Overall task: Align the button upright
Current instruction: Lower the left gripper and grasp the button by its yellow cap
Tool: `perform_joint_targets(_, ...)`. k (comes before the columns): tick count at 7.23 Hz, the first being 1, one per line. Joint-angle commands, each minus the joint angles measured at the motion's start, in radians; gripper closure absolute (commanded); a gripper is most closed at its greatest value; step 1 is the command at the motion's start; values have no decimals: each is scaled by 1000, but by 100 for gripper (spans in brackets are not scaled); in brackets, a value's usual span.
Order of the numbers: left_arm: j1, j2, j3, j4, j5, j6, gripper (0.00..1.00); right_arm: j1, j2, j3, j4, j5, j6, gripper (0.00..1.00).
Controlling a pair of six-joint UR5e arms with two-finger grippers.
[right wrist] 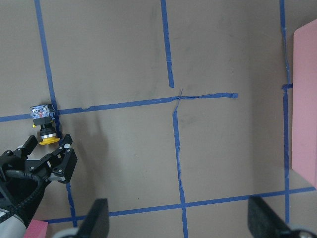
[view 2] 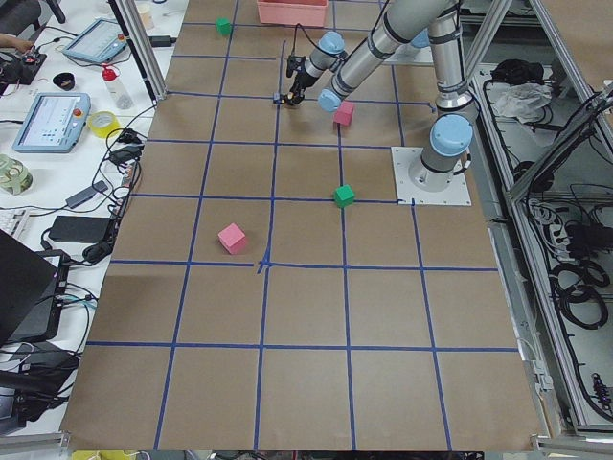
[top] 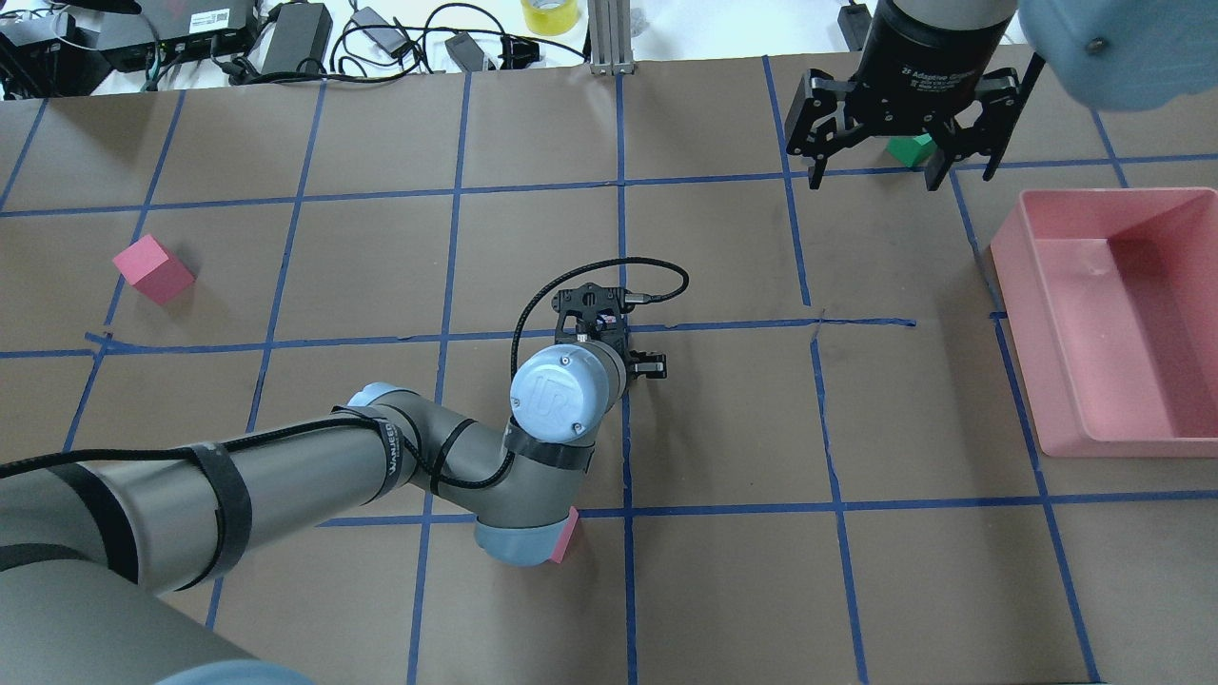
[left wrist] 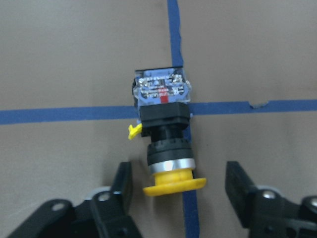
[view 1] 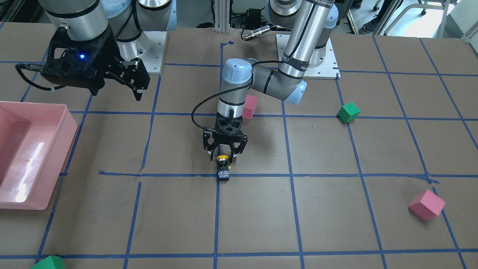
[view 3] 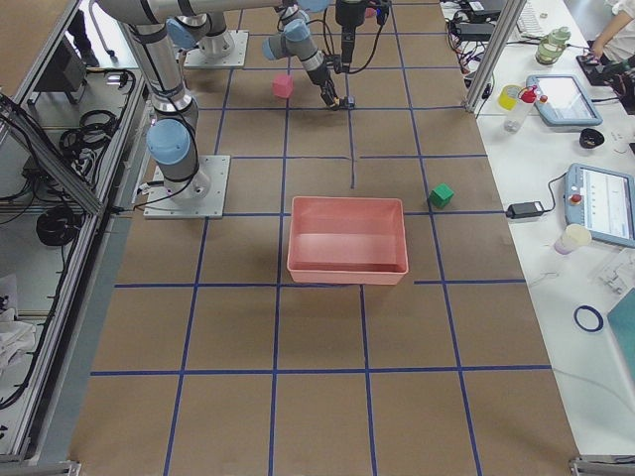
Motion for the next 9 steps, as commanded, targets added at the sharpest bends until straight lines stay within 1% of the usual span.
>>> perform_joint_targets(1, 0, 2, 0, -18, -4, -3, 100, 0, 0, 0, 1, -1, 0, 0)
perform_joint_targets(2, 0, 28, 12, -109, -43, -44, 100, 0, 0, 0, 1, -1, 0, 0)
perform_joint_targets(3, 0, 31, 36, -183, -48, -57, 100, 0, 0, 0, 1, 1, 0, 0)
perform_joint_targets(4, 0, 42, 87, -289, -62, -70, 100, 0, 0, 2, 1, 1, 0, 0)
perform_joint_targets(5, 5, 62, 159, -437, -149, -155, 100, 0, 0, 2, 6, 1, 0, 0)
perform_joint_targets(6, 6, 74, 226, -589, -168, -185, 100, 0, 0, 2, 6, 1, 0, 0)
perform_joint_targets(7, 23, 93, 271, -726, -183, -192, 100, 0, 0, 2, 7, 1, 0, 0)
perform_joint_targets(9, 116, 132, 282, -892, -339, -233, 100, 0, 0, 2, 7, 1, 0, 0)
